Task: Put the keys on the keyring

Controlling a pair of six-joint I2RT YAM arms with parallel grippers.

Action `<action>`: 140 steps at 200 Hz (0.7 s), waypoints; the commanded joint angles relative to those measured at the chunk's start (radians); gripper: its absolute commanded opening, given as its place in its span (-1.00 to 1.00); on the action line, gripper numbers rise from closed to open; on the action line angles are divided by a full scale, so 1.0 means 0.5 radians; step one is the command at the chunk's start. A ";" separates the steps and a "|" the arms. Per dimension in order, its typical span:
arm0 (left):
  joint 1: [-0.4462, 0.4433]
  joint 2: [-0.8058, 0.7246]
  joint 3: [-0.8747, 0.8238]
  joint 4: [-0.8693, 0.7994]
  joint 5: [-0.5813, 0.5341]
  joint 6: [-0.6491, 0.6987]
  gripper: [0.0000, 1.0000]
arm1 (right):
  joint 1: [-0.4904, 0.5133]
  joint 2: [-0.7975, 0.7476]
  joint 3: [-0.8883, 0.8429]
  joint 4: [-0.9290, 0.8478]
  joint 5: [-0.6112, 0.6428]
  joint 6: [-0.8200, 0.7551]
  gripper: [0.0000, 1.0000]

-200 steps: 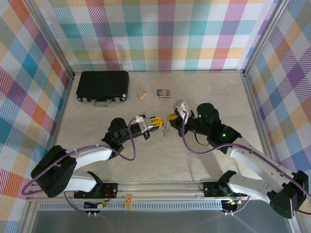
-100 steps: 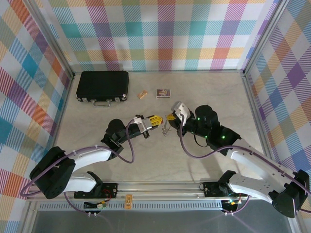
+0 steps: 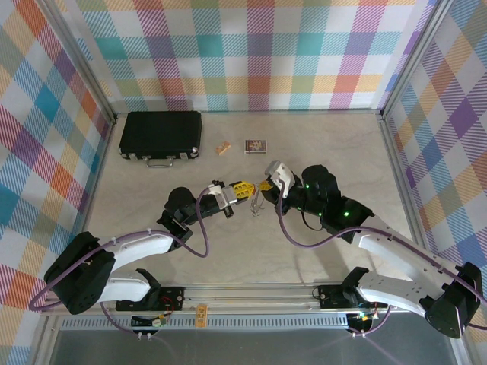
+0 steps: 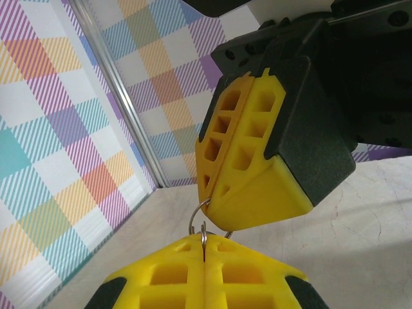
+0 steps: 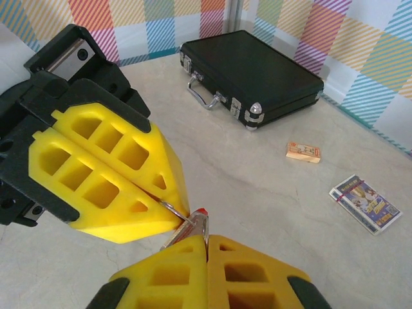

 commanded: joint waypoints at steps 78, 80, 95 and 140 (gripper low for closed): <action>-0.025 -0.042 0.029 -0.008 -0.028 0.016 -1.00 | 0.016 -0.036 -0.010 0.064 -0.051 -0.039 -1.00; -0.025 -0.044 0.027 -0.003 -0.033 0.008 -1.00 | 0.016 -0.040 -0.013 0.067 -0.052 -0.040 -1.00; -0.024 -0.056 0.019 0.058 -0.035 -0.068 -1.00 | 0.014 -0.089 -0.070 0.145 -0.058 -0.042 -1.00; -0.022 -0.150 0.088 -0.037 -0.025 -0.320 -1.00 | -0.016 -0.317 -0.312 0.507 -0.222 -0.066 -1.00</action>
